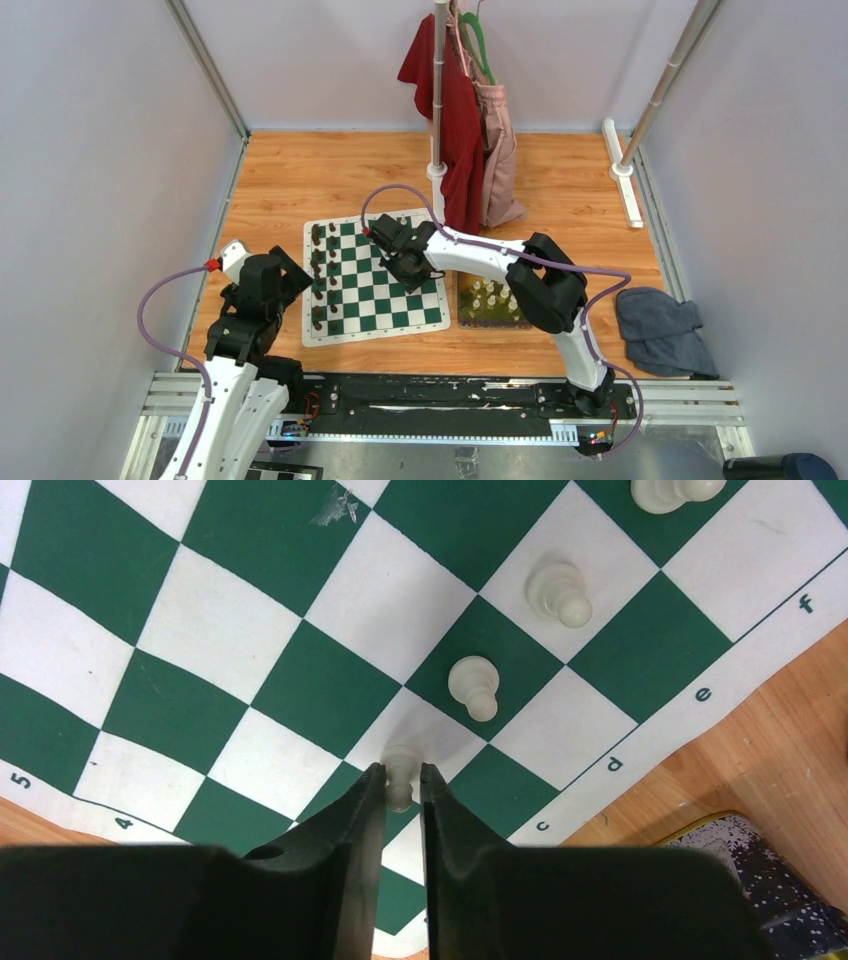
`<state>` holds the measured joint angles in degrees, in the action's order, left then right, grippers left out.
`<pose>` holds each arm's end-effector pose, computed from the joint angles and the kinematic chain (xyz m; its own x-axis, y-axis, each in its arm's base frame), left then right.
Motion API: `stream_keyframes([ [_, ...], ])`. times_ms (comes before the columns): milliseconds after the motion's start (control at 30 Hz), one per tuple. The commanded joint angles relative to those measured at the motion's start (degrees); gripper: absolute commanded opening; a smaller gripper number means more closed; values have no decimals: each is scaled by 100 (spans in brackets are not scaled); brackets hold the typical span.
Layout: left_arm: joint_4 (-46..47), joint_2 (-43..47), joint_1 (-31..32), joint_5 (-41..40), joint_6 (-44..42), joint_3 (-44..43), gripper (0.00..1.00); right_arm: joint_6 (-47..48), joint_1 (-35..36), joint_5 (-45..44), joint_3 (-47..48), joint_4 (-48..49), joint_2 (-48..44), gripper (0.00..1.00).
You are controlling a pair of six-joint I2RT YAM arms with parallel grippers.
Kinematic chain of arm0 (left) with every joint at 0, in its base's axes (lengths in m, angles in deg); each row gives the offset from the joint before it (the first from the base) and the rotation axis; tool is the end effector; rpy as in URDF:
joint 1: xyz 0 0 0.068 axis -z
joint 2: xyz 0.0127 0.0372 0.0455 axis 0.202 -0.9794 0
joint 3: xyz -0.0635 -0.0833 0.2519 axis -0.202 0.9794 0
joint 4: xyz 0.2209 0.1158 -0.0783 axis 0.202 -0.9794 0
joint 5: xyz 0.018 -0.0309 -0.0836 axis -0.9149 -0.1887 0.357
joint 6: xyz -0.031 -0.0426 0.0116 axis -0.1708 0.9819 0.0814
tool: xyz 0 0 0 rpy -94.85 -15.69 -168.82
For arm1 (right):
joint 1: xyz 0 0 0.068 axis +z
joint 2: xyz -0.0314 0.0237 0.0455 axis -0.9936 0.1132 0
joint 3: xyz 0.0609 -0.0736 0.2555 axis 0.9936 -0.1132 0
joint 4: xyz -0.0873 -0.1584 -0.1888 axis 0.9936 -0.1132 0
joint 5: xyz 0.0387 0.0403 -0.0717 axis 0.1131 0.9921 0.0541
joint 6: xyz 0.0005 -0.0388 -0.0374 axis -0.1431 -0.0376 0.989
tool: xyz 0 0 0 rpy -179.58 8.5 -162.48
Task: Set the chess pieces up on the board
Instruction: Place the chess piece on the chessboard.
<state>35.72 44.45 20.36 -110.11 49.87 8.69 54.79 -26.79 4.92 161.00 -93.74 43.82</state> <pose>0.1105 -0.0017 0.2470 -0.3156 -0.5952 -0.7390 -0.5741 0.7399 -0.3507 0.2444 0.3688 0.1832 -0.6389 -0.6257 -0.4476 -0.7130 0.7001 0.0391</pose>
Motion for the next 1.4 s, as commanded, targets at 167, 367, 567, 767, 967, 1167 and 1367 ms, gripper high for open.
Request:
stream_keyframes([
  [167,17,52,-27,-91,64,31,100,-25,-62,-45,-5,-99,-29,32],
  [367,13,47,-27,-91,66,32,100,-21,-55,-55,9,-112,-56,33],
  [567,23,49,-27,-97,62,37,100,-11,-48,-168,83,-154,-108,36],
  [767,26,22,-27,-117,47,24,100,60,-39,-365,78,-158,-263,42],
  [967,22,82,-27,-94,31,2,100,117,-39,-640,148,-303,-529,45],
  [1167,61,79,-27,-102,4,25,100,77,-41,-881,110,-365,-930,49],
  [1367,125,70,-27,38,-112,-2,100,-36,-38,-1229,32,-410,-1370,51],
])
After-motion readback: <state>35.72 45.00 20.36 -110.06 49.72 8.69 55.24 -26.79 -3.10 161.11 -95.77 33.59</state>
